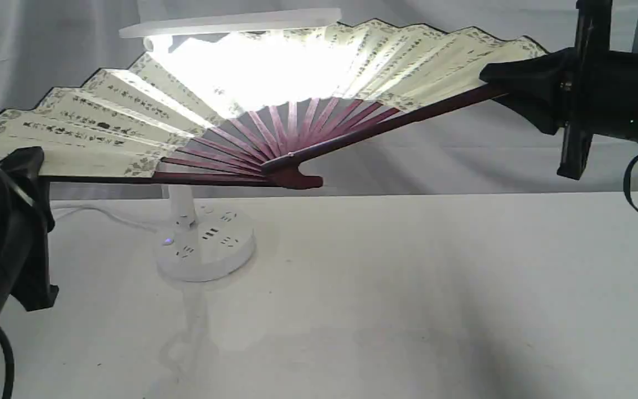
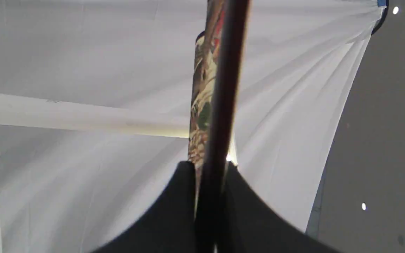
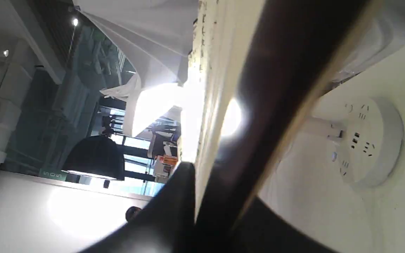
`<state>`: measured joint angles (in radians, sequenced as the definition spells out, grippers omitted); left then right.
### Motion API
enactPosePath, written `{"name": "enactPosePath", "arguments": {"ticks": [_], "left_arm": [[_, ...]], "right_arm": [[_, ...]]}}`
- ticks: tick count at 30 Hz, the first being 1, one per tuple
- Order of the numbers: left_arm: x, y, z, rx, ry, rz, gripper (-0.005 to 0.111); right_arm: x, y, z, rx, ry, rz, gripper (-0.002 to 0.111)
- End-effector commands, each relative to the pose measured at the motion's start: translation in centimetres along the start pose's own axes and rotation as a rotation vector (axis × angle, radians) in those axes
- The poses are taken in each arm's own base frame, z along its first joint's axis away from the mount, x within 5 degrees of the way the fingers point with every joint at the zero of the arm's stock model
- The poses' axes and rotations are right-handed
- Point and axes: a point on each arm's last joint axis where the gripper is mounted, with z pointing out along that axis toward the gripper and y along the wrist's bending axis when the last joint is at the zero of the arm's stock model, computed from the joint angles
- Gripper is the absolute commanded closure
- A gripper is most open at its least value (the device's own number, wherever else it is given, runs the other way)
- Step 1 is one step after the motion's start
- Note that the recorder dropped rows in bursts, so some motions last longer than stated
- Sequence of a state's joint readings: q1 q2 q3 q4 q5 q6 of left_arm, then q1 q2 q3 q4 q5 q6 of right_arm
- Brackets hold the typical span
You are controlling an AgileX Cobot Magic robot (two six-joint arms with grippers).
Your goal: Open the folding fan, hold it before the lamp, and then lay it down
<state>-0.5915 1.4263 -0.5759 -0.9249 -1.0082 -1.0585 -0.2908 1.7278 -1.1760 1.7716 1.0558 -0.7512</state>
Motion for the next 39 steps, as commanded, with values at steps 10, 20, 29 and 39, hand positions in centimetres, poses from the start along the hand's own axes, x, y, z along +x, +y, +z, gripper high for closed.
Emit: {"name": "enactPosePath", "arguments": {"ticks": [10, 20, 29, 39], "left_arm": [[-1.37, -1.29, 0.16, 0.08, -0.112, -0.095, 0.107], [-1.37, -1.29, 0.16, 0.08, -0.112, -0.095, 0.107], [-1.37, -1.29, 0.16, 0.081, -0.111, -0.118, 0.107], [-1.36, -1.27, 0.16, 0.079, -0.111, -0.117, 0.107]], "right_arm": [[-0.43, -0.18, -0.24, 0.047, -0.027, -0.064, 0.108], [-0.43, -0.18, -0.24, 0.047, -0.027, -0.063, 0.108], [-0.43, -0.18, -0.24, 0.047, -0.027, -0.063, 0.108], [-0.43, -0.18, -0.24, 0.047, -0.027, -0.063, 0.108]]}}
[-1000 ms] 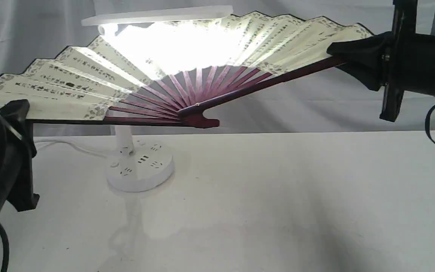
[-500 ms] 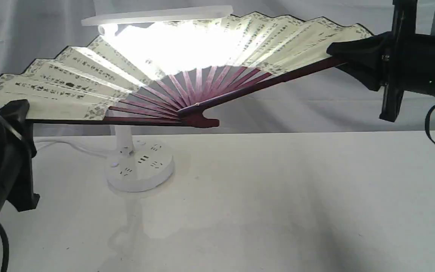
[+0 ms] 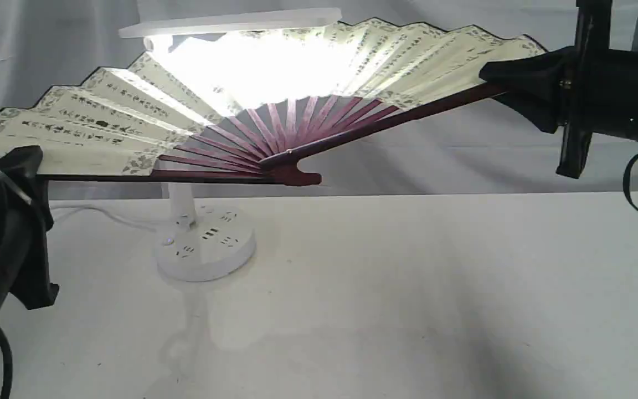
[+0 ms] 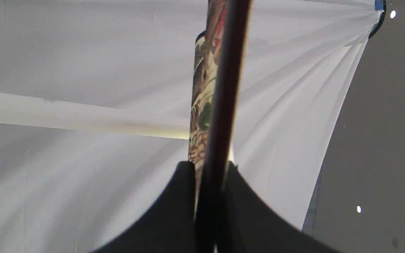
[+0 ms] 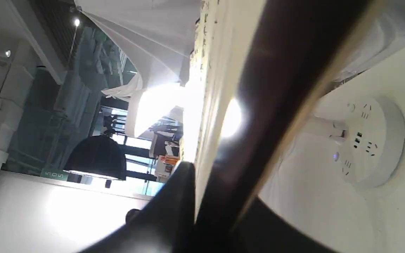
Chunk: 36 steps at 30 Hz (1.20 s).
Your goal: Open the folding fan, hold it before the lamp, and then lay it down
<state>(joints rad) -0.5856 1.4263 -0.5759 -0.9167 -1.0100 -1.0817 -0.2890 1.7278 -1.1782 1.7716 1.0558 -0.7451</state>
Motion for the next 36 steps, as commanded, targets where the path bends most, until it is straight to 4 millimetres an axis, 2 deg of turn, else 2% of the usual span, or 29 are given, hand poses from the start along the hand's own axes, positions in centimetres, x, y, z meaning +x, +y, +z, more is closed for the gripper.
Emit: {"name": "enactPosePath", "arguments": {"ticks": [1, 24, 33, 36], "left_arm": [[-1.2, -1.2, 0.1, 0.075, -0.11, -0.098, 0.107], [-1.2, -1.1, 0.1, 0.063, -0.103, -0.099, 0.107], [-0.4, 0.1, 0.1, -0.079, -0.026, -0.1, 0.107], [-0.3, 0.3, 0.1, -0.099, -0.016, -0.094, 0.107]], "right_arm": [[-0.4, -0.2, -0.3, 0.048, -0.029, -0.067, 0.108], [-0.5, -0.4, -0.3, 0.057, -0.036, -0.065, 0.108], [-0.4, -1.0, -0.3, 0.117, -0.018, -0.083, 0.108], [-0.4, -1.8, -0.1, 0.124, -0.003, -0.023, 0.108]]}}
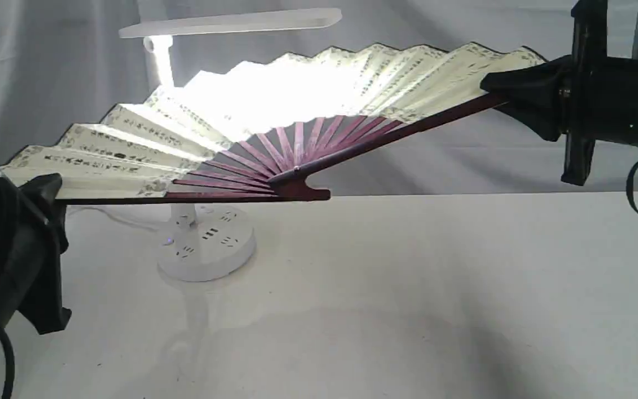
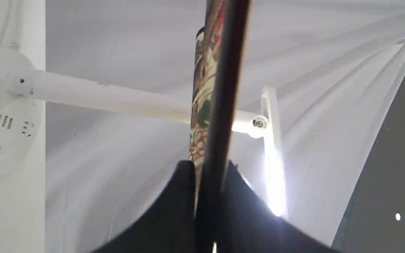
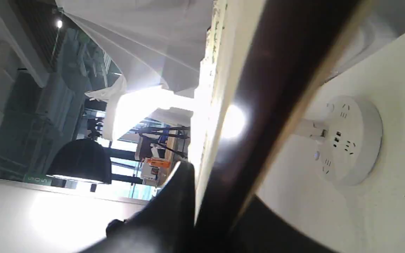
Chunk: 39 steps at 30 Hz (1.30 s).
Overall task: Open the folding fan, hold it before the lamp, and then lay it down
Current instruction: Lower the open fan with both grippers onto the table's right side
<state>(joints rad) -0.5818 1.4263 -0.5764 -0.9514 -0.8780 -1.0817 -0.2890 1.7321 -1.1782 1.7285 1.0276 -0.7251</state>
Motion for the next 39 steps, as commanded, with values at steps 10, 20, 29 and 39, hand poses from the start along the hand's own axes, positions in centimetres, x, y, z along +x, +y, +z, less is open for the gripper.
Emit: {"name": "enactPosePath", "arguments": {"ticks": [10, 20, 29, 39], "left_arm": [[-0.1, 0.4, 0.2, -0.077, 0.0, -0.003, 0.107], [0.8, 3.1, 1.1, -0.177, 0.051, 0.082, 0.107], [2.6, 6.6, 2.0, -0.232, 0.169, 0.069, 0.107], [6.4, 10.7, 2.5, -0.225, 0.206, -0.008, 0.107]], "right_arm": [[-0.3, -3.9, 0.5, 0.124, 0.052, 0.003, 0.108], [0.5, -8.2, -2.4, 0.209, 0.008, 0.092, 0.108], [1.4, -11.4, -5.3, 0.296, -0.047, 0.136, 0.108], [1.6, -13.5, -8.8, 0.332, -0.107, 0.19, 0.108]]}}
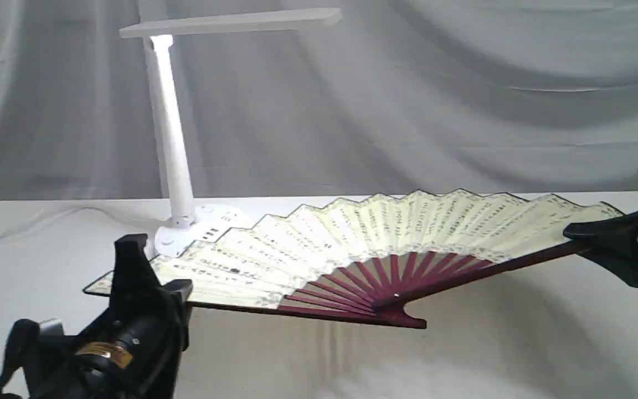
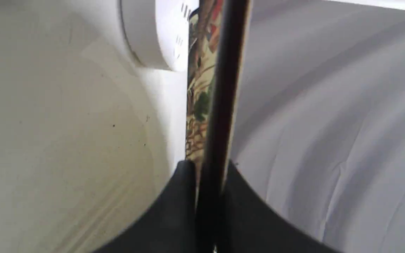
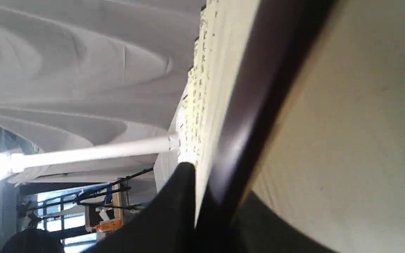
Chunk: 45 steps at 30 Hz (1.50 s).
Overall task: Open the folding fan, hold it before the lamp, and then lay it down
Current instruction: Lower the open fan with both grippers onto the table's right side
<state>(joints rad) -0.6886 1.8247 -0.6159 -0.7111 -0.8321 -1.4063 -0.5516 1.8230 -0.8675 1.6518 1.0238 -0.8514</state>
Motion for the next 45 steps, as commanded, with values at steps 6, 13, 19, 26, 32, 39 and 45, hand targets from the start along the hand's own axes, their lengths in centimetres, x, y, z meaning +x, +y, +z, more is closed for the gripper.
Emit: {"name": "enactPosePath", "arguments": {"ticks": [6, 13, 19, 26, 32, 39, 45], "left_arm": [[4.7, -0.1, 3.2, 0.086, 0.078, -0.052, 0.107], [6.5, 0.1, 5.2, 0.108, 0.122, -0.033, 0.107], [7.8, 0.8, 6.7, 0.115, 0.172, 0.011, 0.107], [7.7, 1.7, 7.1, 0.101, 0.164, 0.018, 0.107], [7.5, 2.4, 7.4, 0.097, 0.158, 0.029, 0.105], [7.4, 3.1, 7.6, 0.087, 0.152, 0.044, 0.092], [7.4, 3.1, 7.6, 0.087, 0.152, 0.05, 0.084]], "right_arm": [[-0.6, -2.8, -2.6, 0.096, -0.06, -0.04, 0.108], [-1.9, -4.0, -5.1, 0.123, -0.124, -0.021, 0.108], [-2.2, -4.5, -5.6, 0.156, -0.151, -0.033, 0.108], [-2.4, -5.4, -5.4, 0.182, -0.157, -0.007, 0.108], [-2.3, -6.9, -4.3, 0.098, -0.099, -0.005, 0.108], [-2.4, -8.0, -4.1, 0.146, -0.107, 0.016, 0.108], [-2.4, -8.1, -4.1, 0.152, -0.107, 0.012, 0.108]]}}
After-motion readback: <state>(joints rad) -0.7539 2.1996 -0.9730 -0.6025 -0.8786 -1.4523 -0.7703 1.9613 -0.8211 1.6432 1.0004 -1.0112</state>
